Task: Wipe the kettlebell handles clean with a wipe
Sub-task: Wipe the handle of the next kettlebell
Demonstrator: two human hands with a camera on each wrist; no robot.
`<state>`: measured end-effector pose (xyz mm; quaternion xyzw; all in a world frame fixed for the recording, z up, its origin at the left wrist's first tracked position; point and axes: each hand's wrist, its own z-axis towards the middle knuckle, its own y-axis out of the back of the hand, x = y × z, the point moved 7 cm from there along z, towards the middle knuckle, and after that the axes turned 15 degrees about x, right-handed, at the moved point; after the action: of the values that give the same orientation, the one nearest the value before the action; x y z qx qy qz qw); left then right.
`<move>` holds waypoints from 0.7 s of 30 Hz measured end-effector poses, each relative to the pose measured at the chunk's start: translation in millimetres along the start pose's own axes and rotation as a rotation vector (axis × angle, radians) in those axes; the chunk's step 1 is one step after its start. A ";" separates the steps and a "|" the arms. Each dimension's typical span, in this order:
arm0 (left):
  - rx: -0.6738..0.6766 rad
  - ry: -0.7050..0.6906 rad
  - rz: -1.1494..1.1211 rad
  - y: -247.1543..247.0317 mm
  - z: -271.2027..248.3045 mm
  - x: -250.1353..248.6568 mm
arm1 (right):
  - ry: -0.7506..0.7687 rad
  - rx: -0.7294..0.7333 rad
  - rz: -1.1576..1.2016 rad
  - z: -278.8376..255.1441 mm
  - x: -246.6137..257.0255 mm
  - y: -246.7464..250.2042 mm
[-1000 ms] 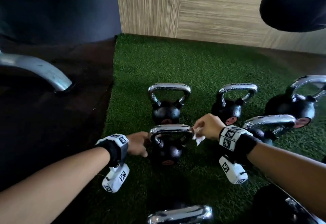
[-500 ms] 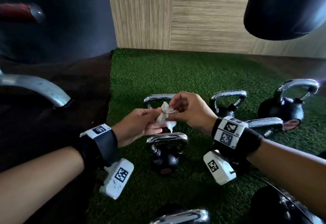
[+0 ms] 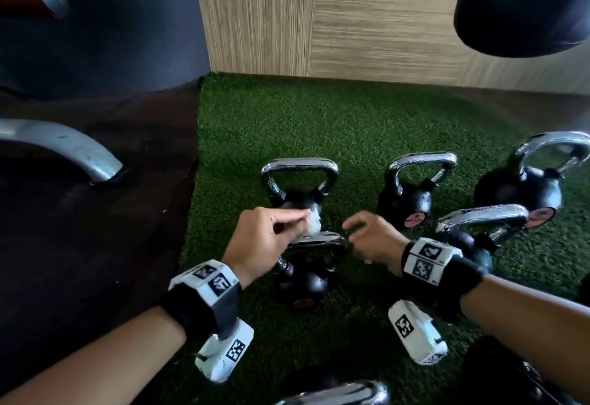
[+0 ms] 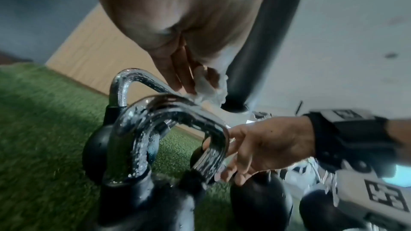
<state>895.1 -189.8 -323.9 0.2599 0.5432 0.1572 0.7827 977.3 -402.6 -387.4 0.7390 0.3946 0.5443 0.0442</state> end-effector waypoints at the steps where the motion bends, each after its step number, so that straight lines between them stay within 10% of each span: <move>1: 0.039 -0.029 0.065 -8.9 1.6 -3.6 | -0.063 0.137 0.006 5.9 -16.1 -16.1; 4: 0.115 -0.098 0.257 -31.4 4.4 -12.9 | -0.080 0.332 0.167 10.4 -42.9 -51.9; 15: 0.012 -0.208 0.368 -11.5 -22.6 -2.4 | 0.024 0.093 0.172 21.8 -57.8 -63.7; 21: -0.149 0.075 0.039 16.8 -51.1 48.2 | 0.019 0.109 0.127 27.7 -61.7 -64.6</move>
<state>865.4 -138.6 -365.3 0.2051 0.5539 0.2220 0.7758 960.0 -387.2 -478.0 0.7585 0.3763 0.5309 -0.0344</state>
